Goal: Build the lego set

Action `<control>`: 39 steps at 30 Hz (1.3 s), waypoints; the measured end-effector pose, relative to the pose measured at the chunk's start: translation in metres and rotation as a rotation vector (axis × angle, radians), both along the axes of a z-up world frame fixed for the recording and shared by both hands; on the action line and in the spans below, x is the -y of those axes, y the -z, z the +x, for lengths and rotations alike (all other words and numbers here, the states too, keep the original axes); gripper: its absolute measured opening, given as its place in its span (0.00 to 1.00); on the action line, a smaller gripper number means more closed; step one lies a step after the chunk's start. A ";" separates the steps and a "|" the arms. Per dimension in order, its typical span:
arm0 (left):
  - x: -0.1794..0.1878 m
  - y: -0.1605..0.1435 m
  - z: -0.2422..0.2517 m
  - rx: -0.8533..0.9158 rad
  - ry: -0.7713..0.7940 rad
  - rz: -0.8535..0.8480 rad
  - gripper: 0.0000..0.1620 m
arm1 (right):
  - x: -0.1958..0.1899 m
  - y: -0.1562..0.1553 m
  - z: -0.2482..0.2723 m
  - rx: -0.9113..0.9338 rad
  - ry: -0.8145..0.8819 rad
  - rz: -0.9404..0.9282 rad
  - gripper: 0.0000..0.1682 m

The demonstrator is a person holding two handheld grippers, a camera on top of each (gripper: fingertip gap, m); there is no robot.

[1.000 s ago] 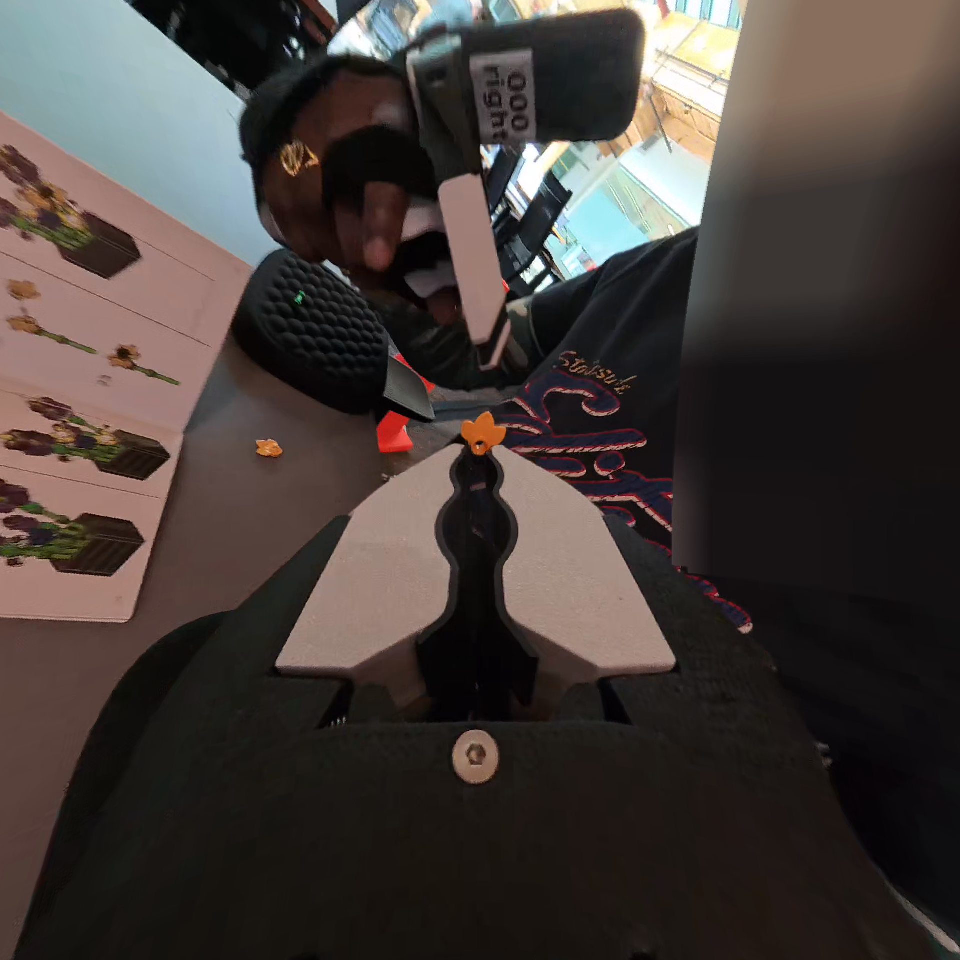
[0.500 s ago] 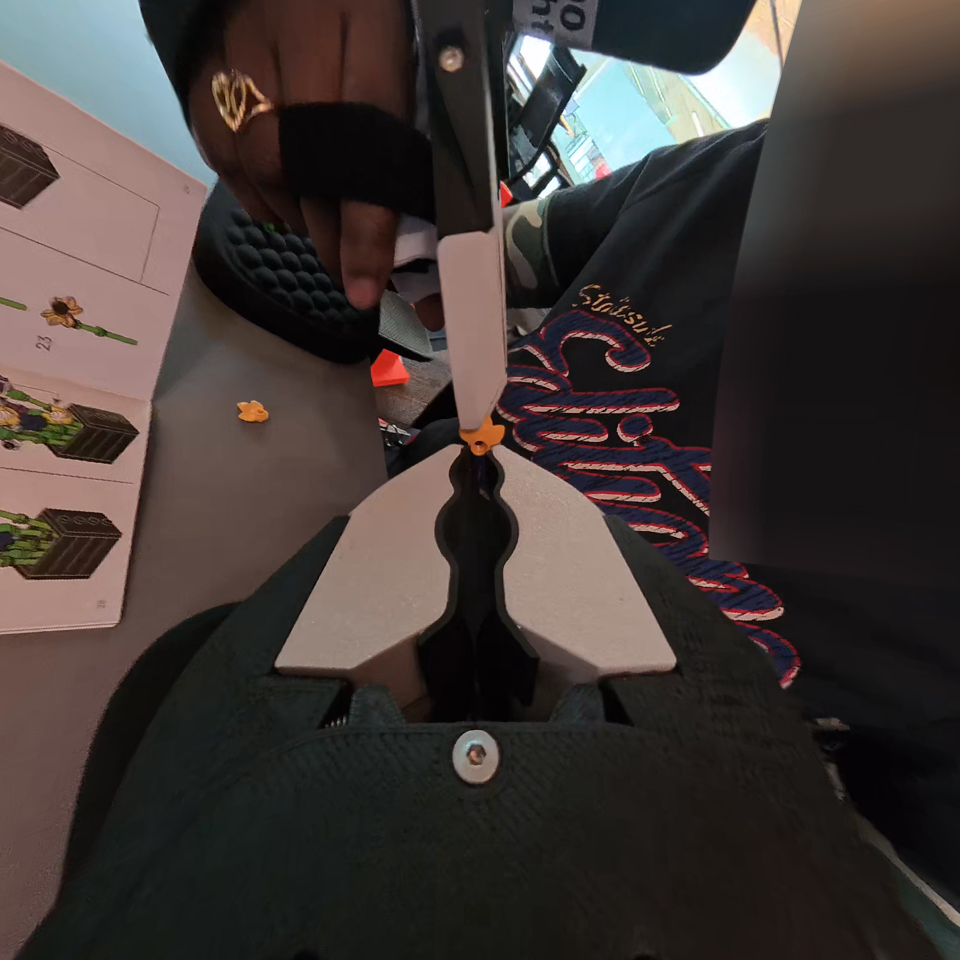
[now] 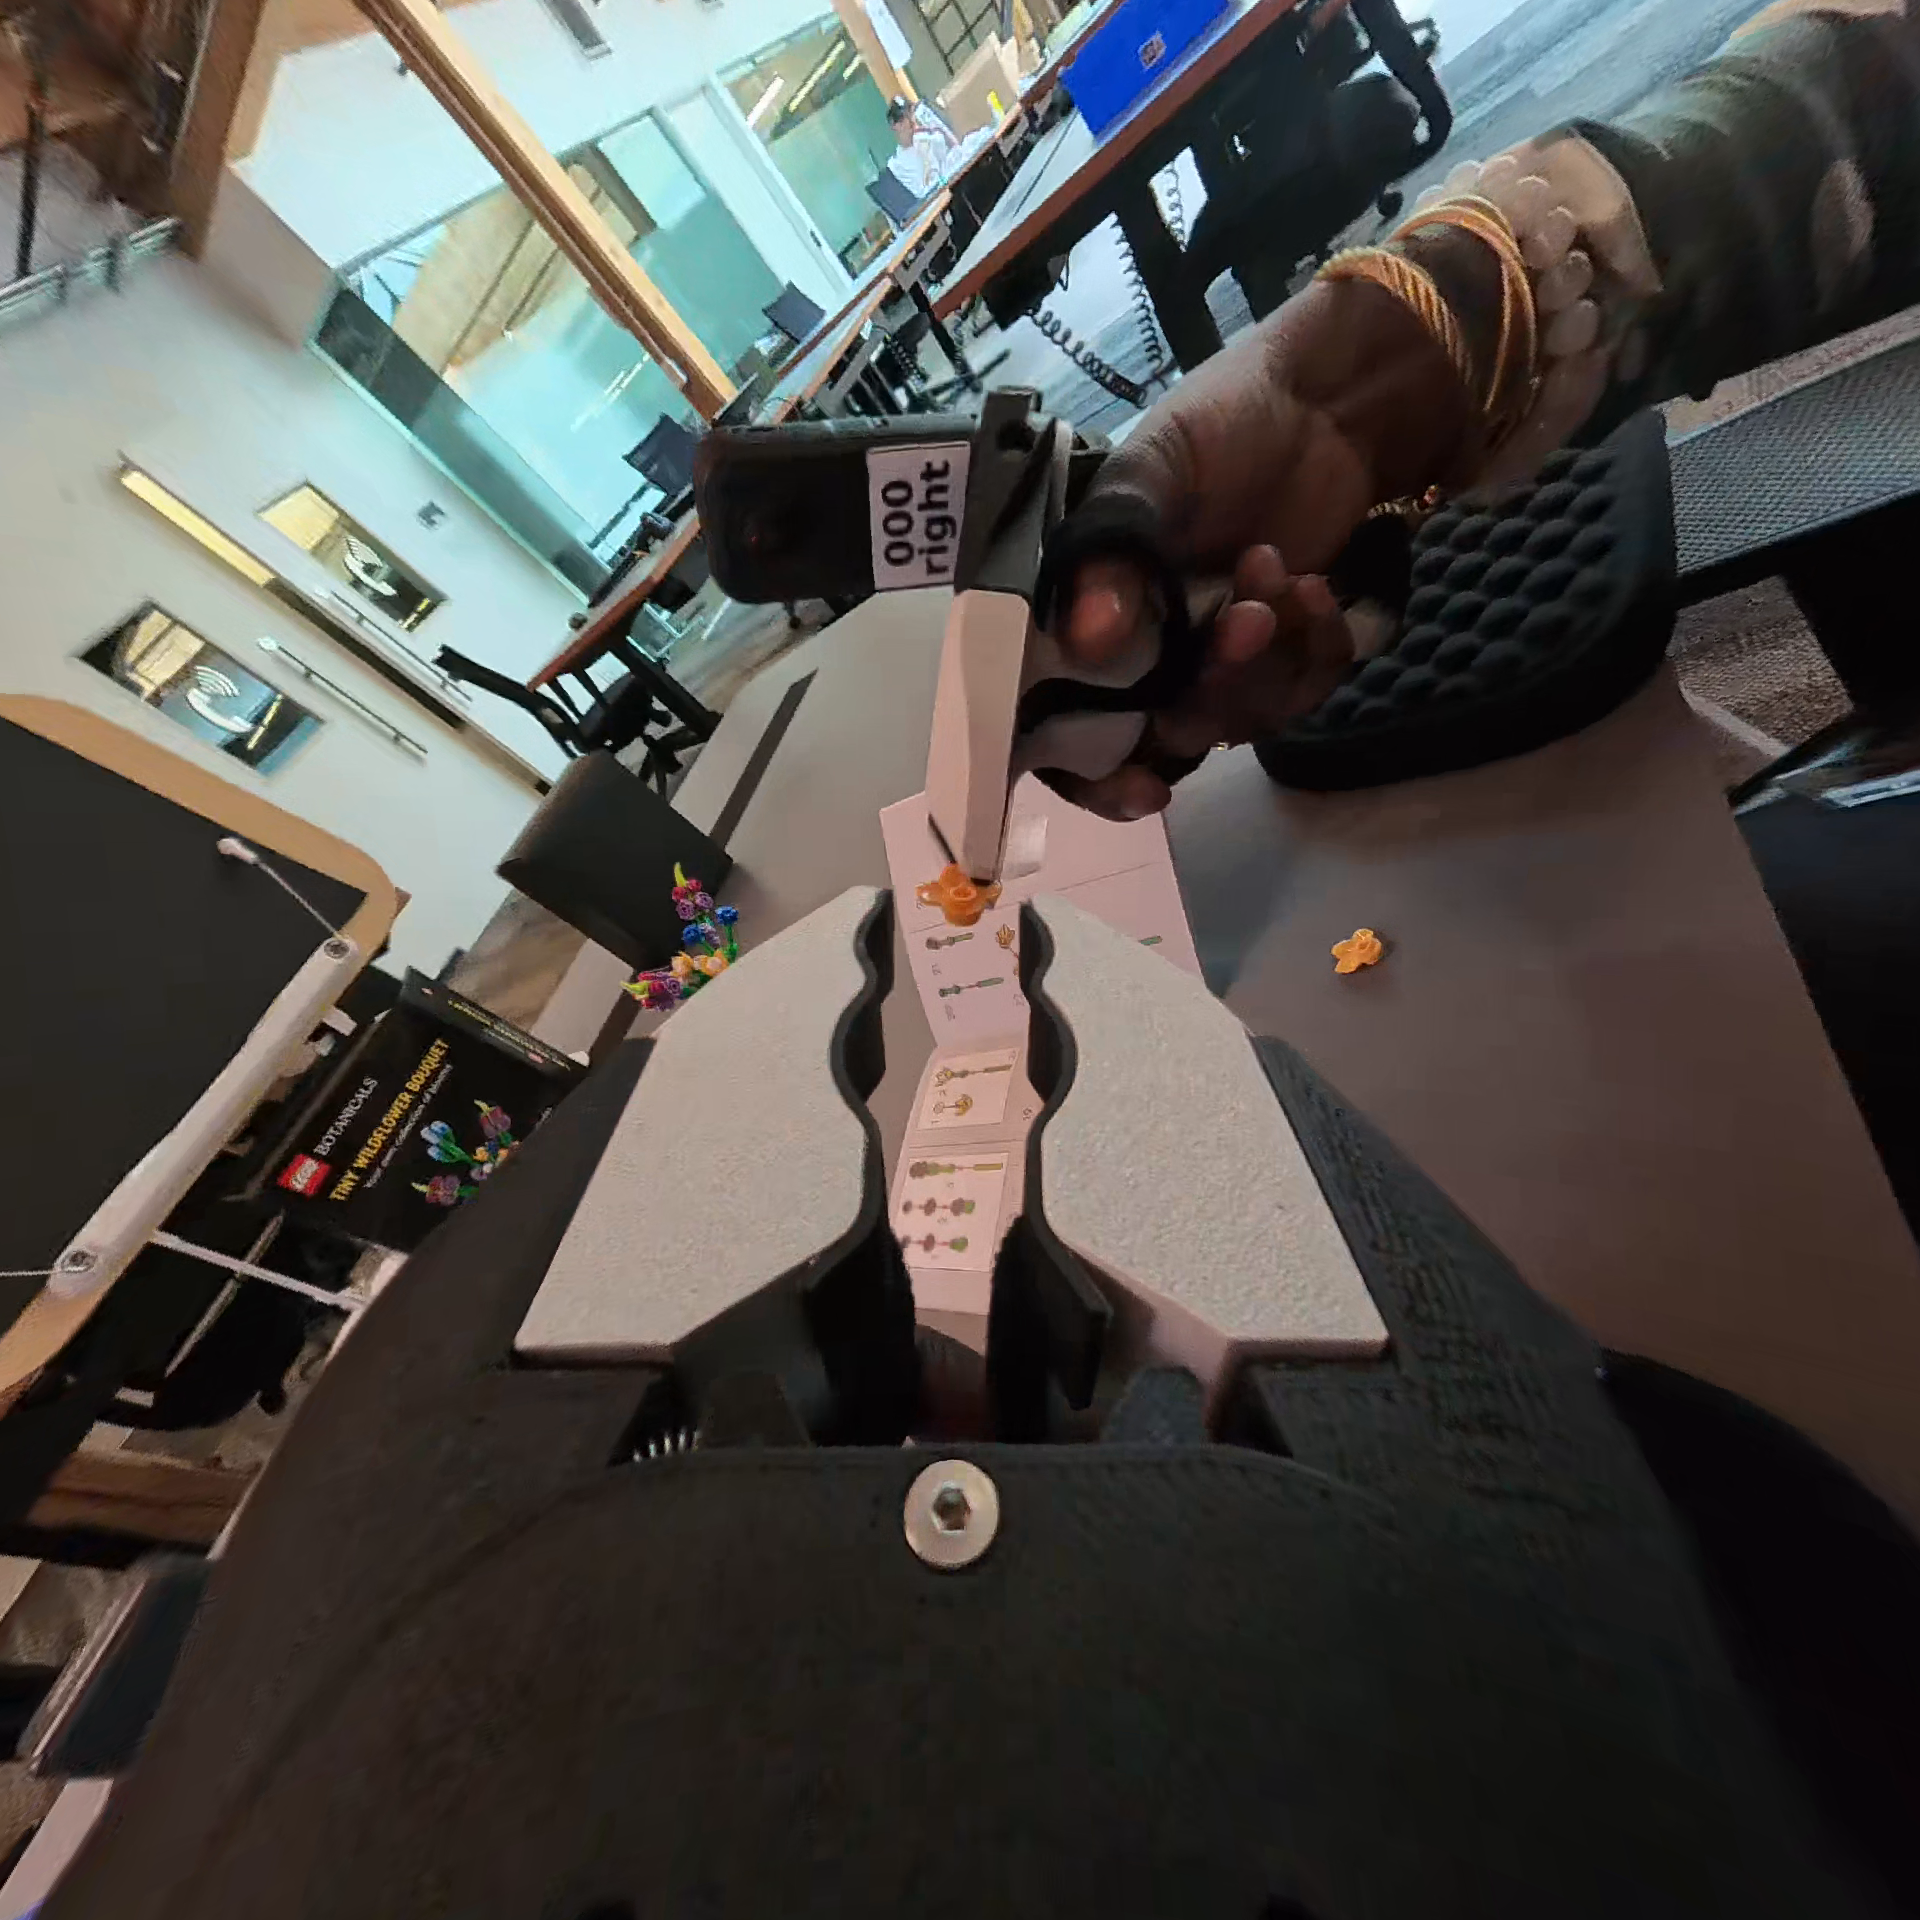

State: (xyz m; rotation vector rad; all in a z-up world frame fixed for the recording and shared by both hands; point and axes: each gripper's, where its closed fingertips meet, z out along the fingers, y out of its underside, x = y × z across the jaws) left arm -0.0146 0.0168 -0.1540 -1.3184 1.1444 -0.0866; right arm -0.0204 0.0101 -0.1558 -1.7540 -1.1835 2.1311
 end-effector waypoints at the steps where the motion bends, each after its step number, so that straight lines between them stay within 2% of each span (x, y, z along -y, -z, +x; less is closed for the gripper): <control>1: -0.001 0.002 0.001 -0.009 0.001 -0.008 0.12 | 0.000 0.001 0.000 0.002 0.000 -0.003 0.01; 5: -0.003 0.004 0.002 -0.001 -0.006 -0.021 0.08 | -0.001 0.001 0.001 0.000 0.011 -0.013 0.01; 12: -0.001 0.006 0.002 0.068 0.010 -0.074 0.07 | 0.000 0.003 0.000 -0.003 0.017 -0.024 0.01; 16: 0.001 0.005 0.002 0.097 0.026 -0.075 0.07 | -0.001 0.004 0.001 0.006 0.019 -0.033 0.07; 26: 0.004 0.013 0.008 0.092 0.061 -0.115 0.07 | 0.003 0.009 0.010 0.041 0.017 0.032 0.01; 30: 0.003 0.021 0.004 0.126 0.035 -0.187 0.14 | -0.009 0.035 0.040 0.198 0.103 0.127 0.01; 33: 0.001 0.028 -0.003 0.139 0.001 -0.230 0.14 | -0.019 0.079 0.073 0.445 0.142 0.234 0.01; 35: -0.001 0.031 -0.008 0.142 -0.026 -0.240 0.14 | -0.019 0.098 0.086 0.547 0.131 0.246 0.01; 39: -0.003 0.031 -0.012 0.151 -0.052 -0.252 0.14 | -0.010 0.116 0.093 0.647 0.051 0.272 0.01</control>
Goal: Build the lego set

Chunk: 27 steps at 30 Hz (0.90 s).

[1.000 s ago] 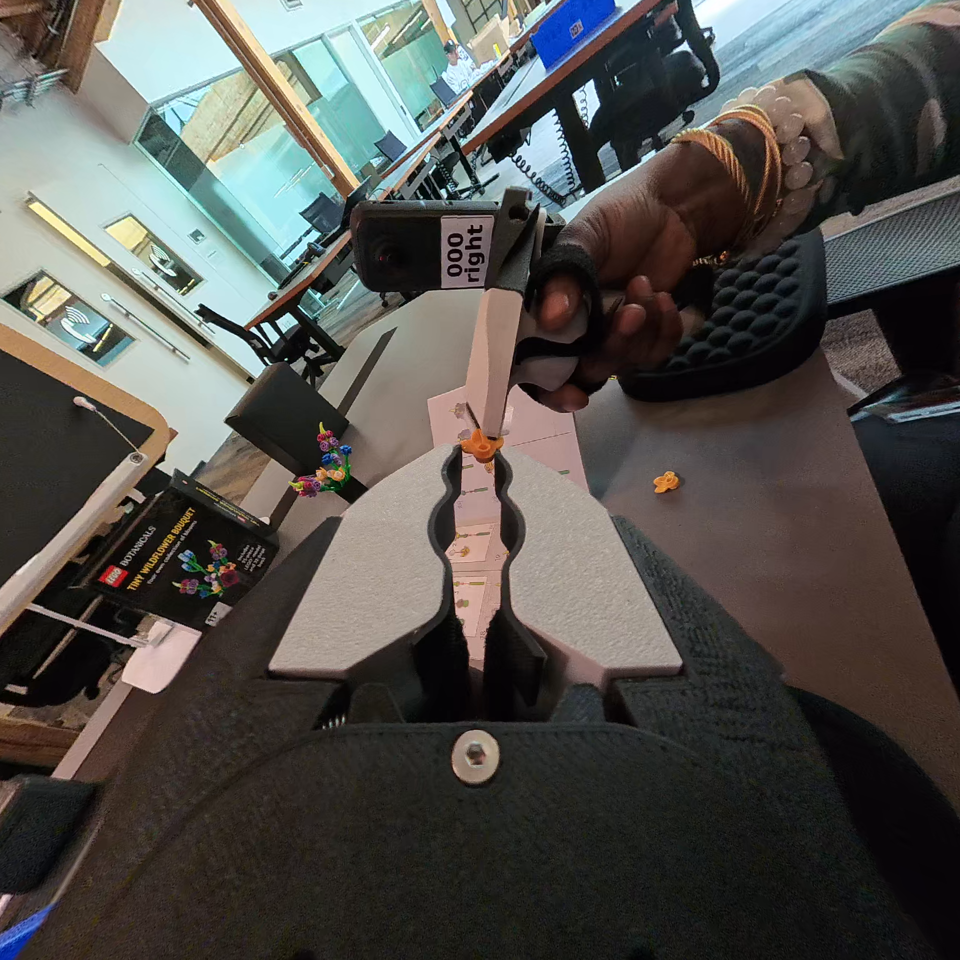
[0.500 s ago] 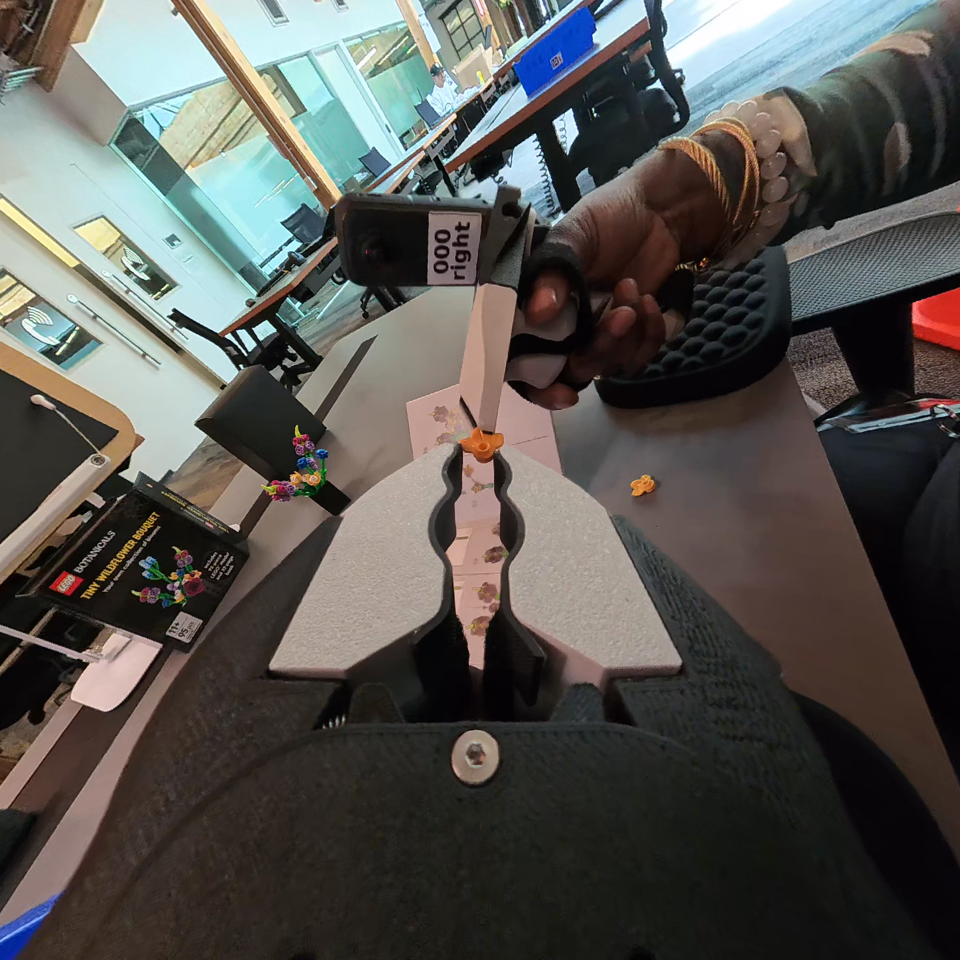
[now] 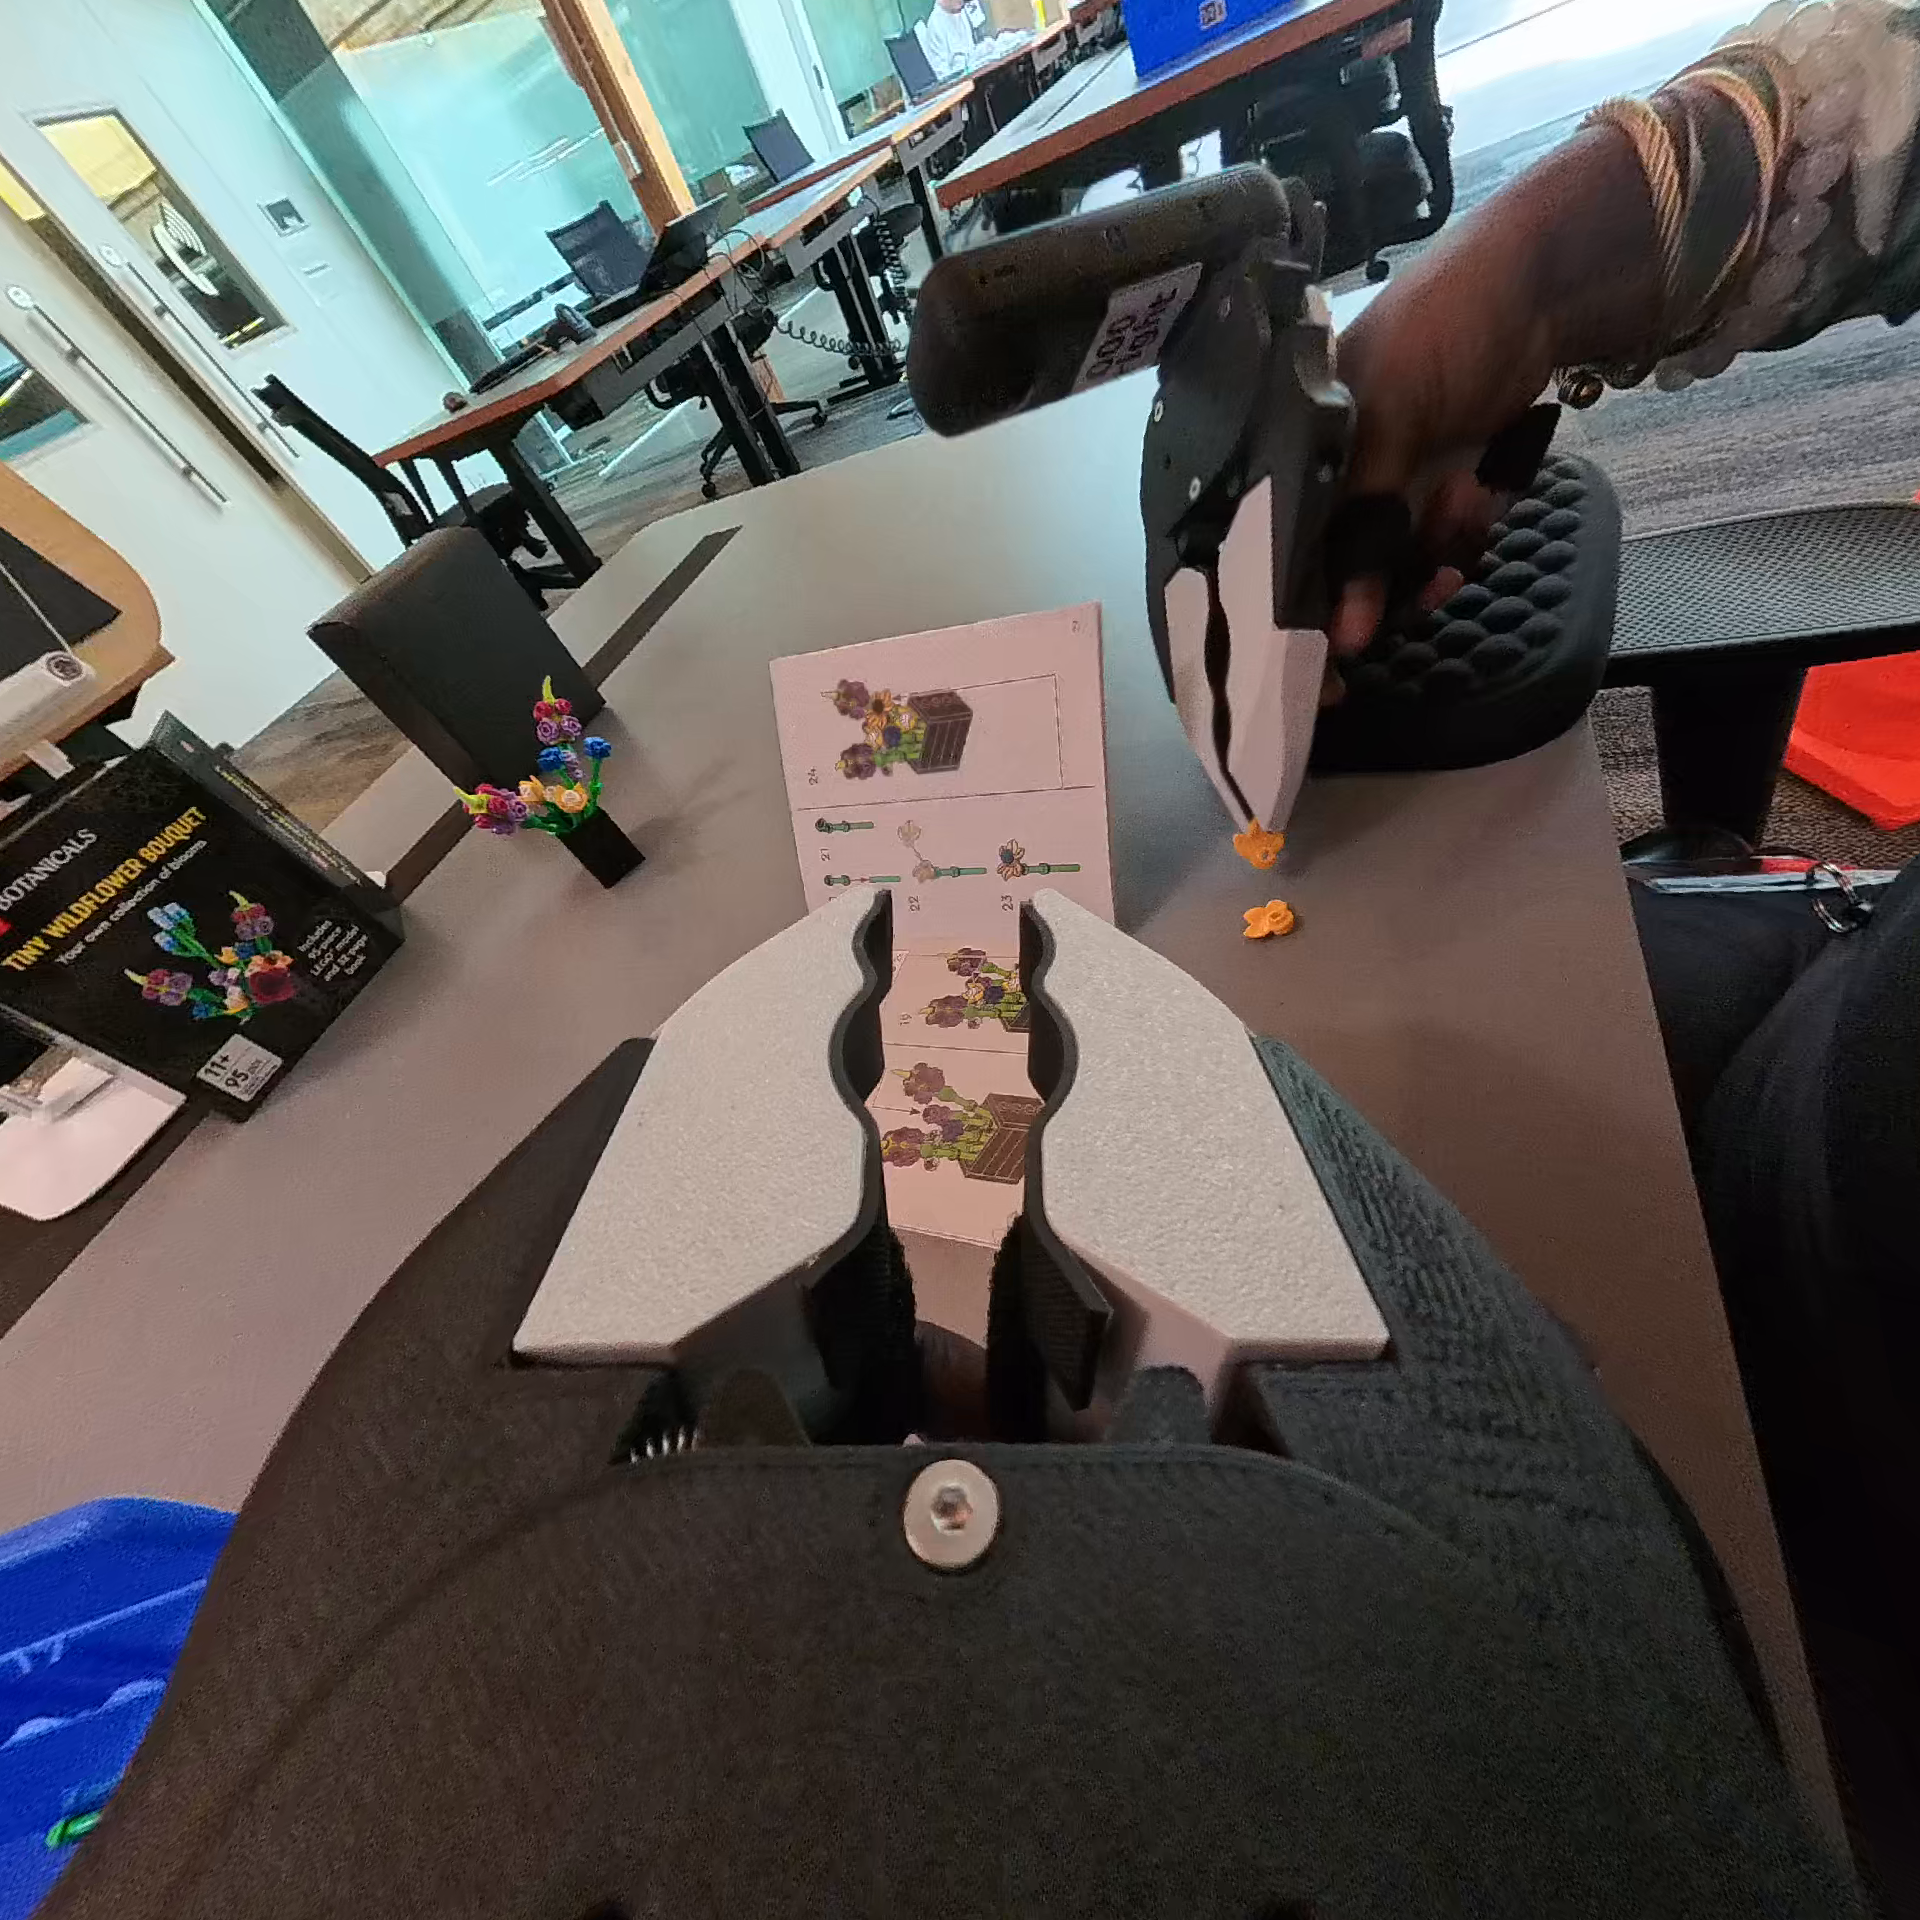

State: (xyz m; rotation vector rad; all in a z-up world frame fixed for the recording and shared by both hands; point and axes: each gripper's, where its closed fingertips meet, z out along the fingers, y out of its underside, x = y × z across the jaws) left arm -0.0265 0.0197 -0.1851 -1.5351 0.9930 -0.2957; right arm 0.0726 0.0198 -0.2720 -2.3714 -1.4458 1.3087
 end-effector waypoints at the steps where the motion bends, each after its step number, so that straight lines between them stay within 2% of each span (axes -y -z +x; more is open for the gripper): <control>1: 0.000 0.000 -0.001 -0.001 -0.003 -0.002 0.14 | 0.002 0.002 0.001 0.018 -0.018 0.002 0.01; 15: 0.000 0.000 -0.007 -0.022 -0.014 -0.002 0.14 | -0.004 0.009 0.011 0.175 -0.065 0.139 0.05; 21: 0.001 0.004 -0.010 -0.034 -0.021 -0.015 0.14 | -0.005 -0.004 0.014 0.142 -0.071 0.209 0.08; 27: -0.005 0.010 -0.017 -0.012 -0.085 -0.091 0.14 | -0.007 -0.032 0.020 0.078 -0.135 0.371 0.09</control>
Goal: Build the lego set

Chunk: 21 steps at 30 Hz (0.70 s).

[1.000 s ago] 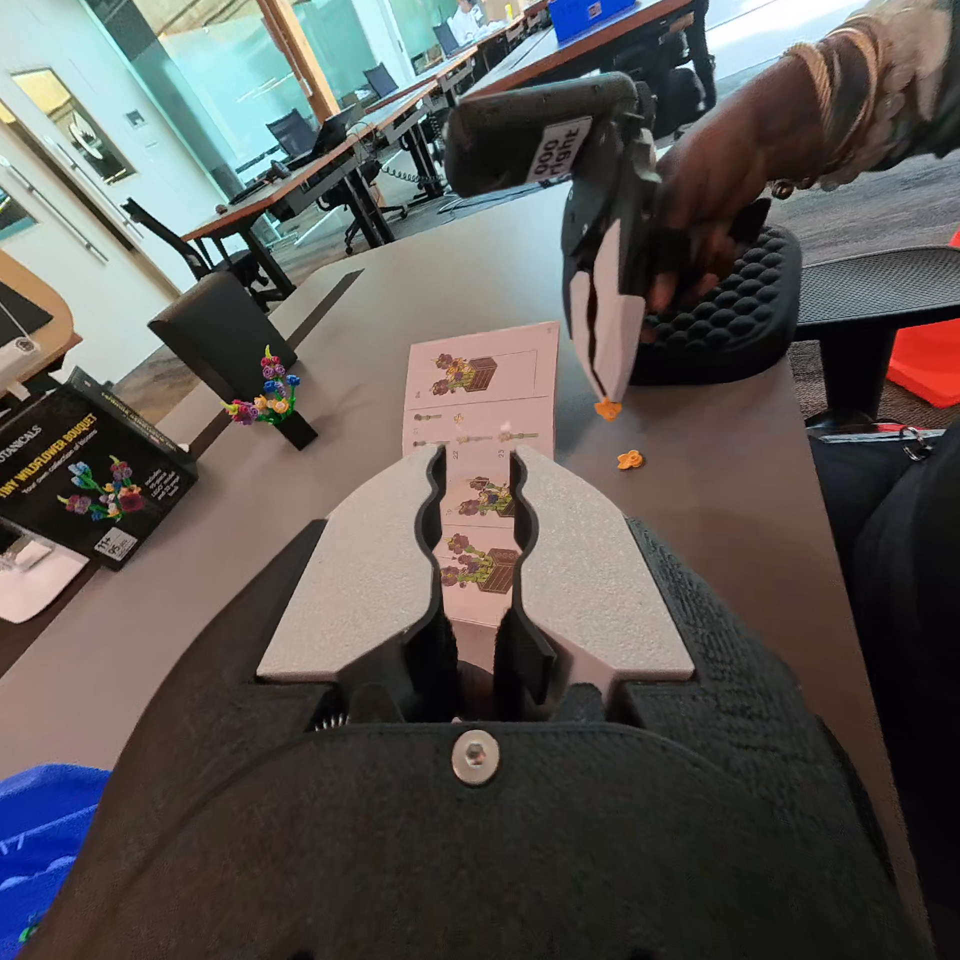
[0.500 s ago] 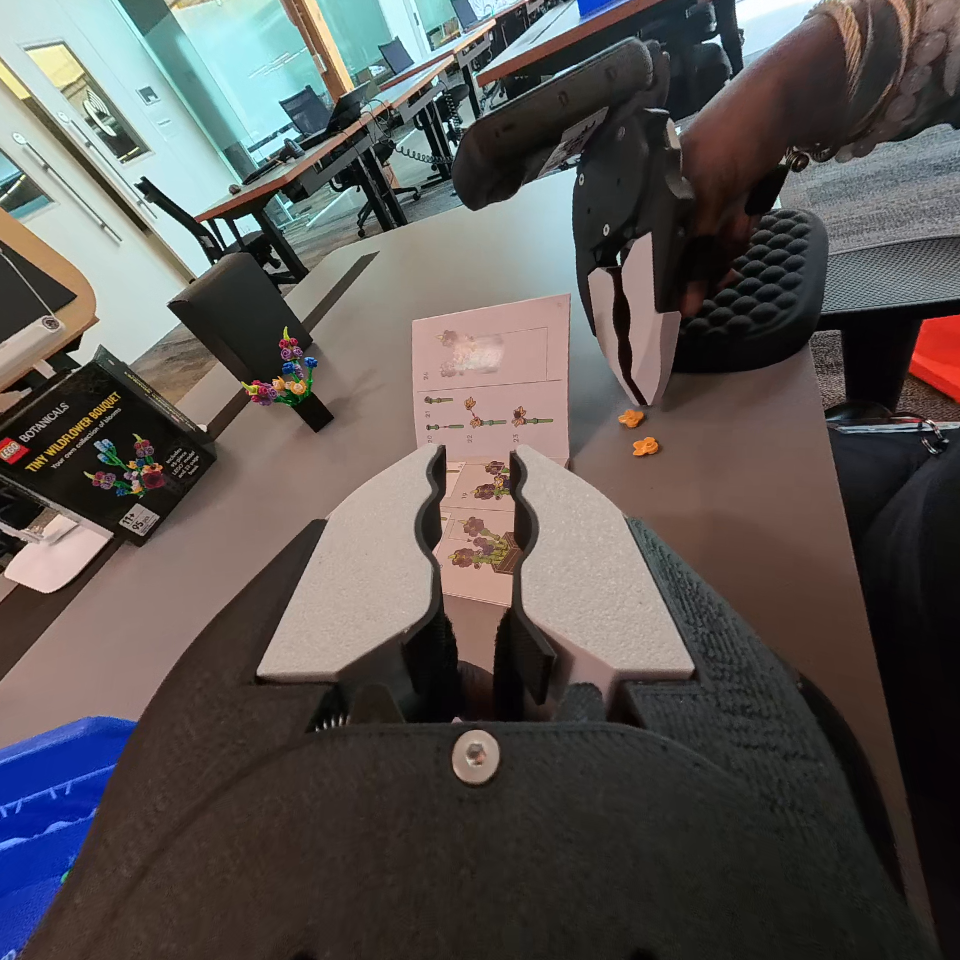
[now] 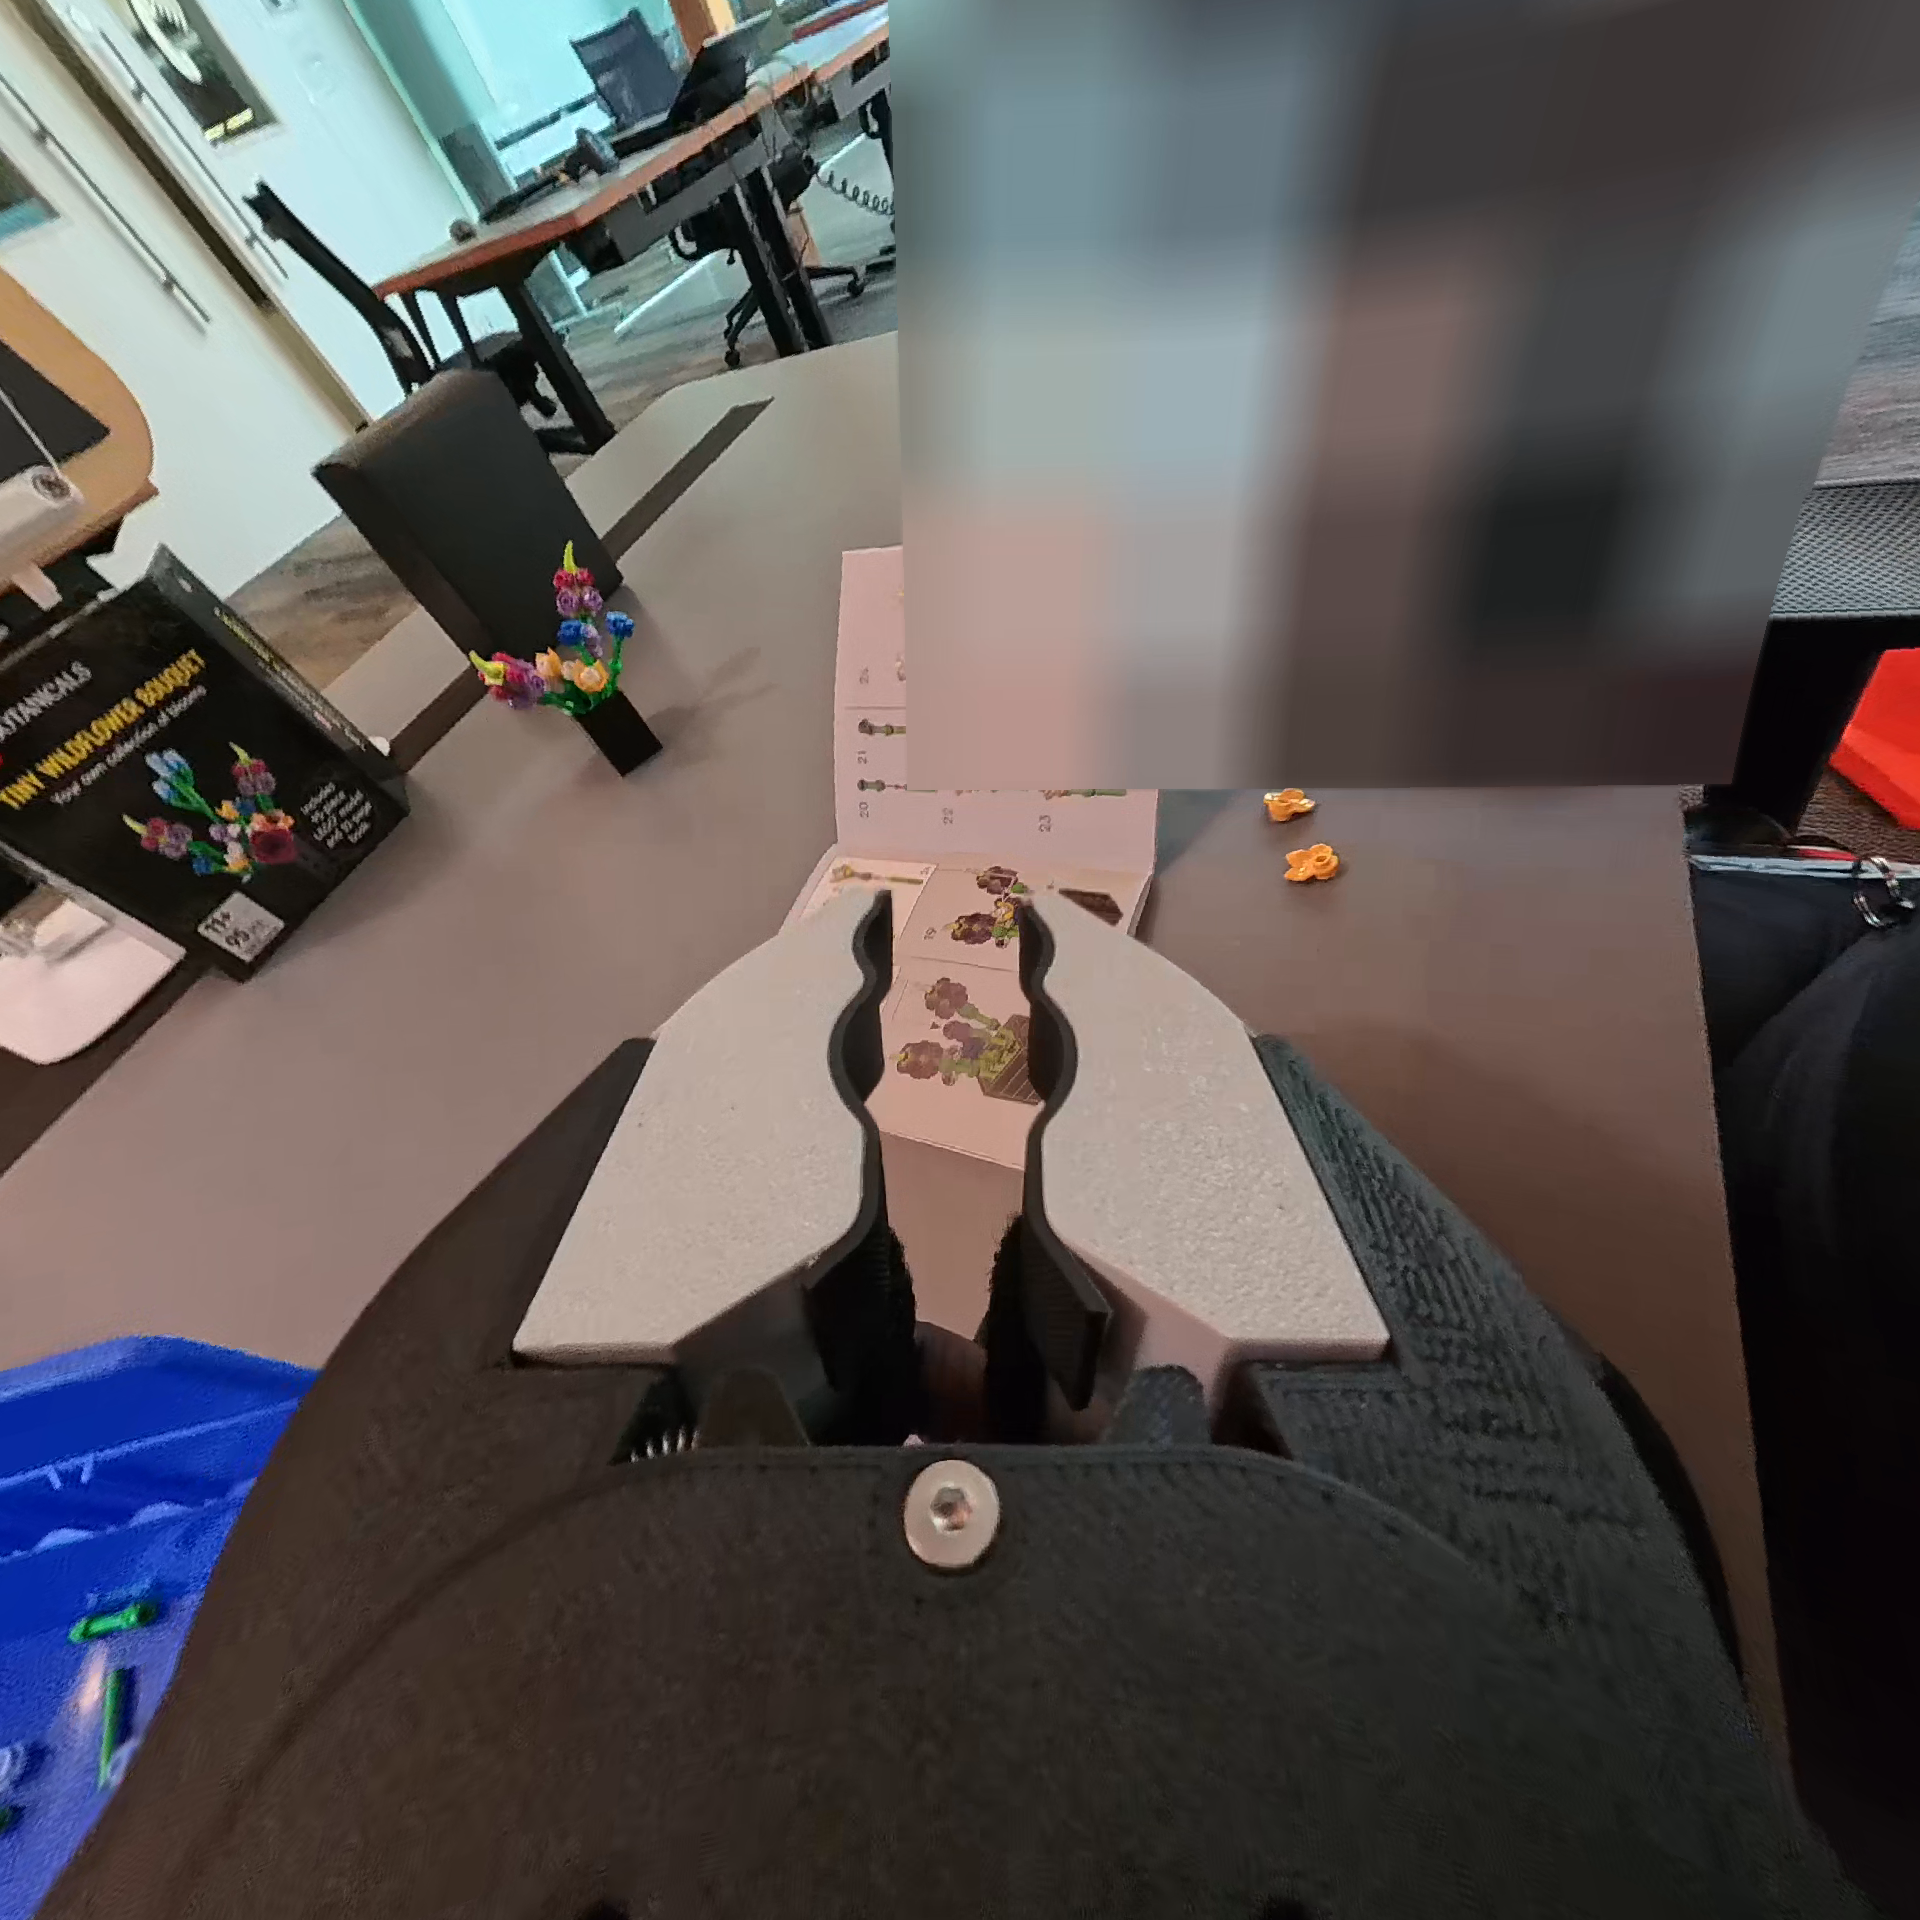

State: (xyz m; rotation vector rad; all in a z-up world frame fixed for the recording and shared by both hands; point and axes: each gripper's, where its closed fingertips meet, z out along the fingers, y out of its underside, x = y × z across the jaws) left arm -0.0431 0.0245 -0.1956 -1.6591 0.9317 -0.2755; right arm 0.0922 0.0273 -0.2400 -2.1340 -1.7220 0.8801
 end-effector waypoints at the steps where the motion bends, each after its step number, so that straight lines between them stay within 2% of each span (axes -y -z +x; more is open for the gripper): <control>1: -0.001 0.002 -0.001 -0.003 -0.013 -0.014 0.14 | 0.000 -0.006 -0.001 -0.023 -0.014 0.021 0.09; 10: -0.008 0.012 -0.004 0.041 -0.082 -0.092 0.14 | -0.022 -0.049 -0.021 -0.211 -0.062 0.277 0.10; 17: -0.010 0.011 -0.018 0.058 -0.139 -0.107 0.15 | -0.044 -0.086 -0.047 -0.497 0.046 0.460 0.10; 21: -0.008 0.002 -0.035 0.048 -0.180 -0.096 0.15 | -0.057 -0.098 -0.050 -0.633 0.162 0.494 0.10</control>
